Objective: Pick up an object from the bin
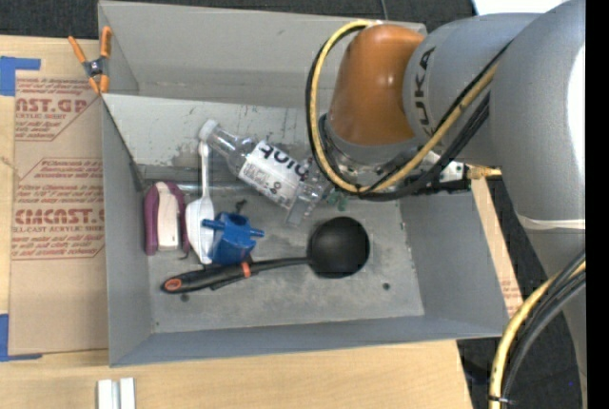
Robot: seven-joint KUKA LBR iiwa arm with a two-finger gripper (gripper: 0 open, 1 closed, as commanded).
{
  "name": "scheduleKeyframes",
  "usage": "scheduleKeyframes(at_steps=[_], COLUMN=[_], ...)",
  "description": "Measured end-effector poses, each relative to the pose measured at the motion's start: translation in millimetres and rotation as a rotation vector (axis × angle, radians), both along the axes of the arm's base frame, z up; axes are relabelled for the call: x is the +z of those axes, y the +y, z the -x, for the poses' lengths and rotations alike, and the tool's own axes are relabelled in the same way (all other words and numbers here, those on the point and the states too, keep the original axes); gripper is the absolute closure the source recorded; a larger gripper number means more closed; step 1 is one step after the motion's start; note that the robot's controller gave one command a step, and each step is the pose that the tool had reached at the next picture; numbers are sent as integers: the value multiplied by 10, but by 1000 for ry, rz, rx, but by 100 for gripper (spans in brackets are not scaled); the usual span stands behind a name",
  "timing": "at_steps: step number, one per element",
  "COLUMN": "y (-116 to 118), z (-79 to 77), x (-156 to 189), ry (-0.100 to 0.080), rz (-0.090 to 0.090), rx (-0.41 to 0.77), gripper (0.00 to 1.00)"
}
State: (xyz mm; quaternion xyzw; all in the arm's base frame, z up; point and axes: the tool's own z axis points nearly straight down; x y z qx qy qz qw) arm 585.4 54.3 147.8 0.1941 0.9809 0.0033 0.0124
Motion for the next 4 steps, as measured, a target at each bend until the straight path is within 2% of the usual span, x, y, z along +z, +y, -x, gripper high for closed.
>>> scheduleKeyframes(at_steps=[1,2,3,4], y=[94,104,-352,-358], z=[81,36,-7,-31], x=[278,271,751,759], ry=[5,0,-1,-7], rz=[-8,-9,-10,-8], rx=[-322,-396,-366,-359], gripper=[100,100,100,100])
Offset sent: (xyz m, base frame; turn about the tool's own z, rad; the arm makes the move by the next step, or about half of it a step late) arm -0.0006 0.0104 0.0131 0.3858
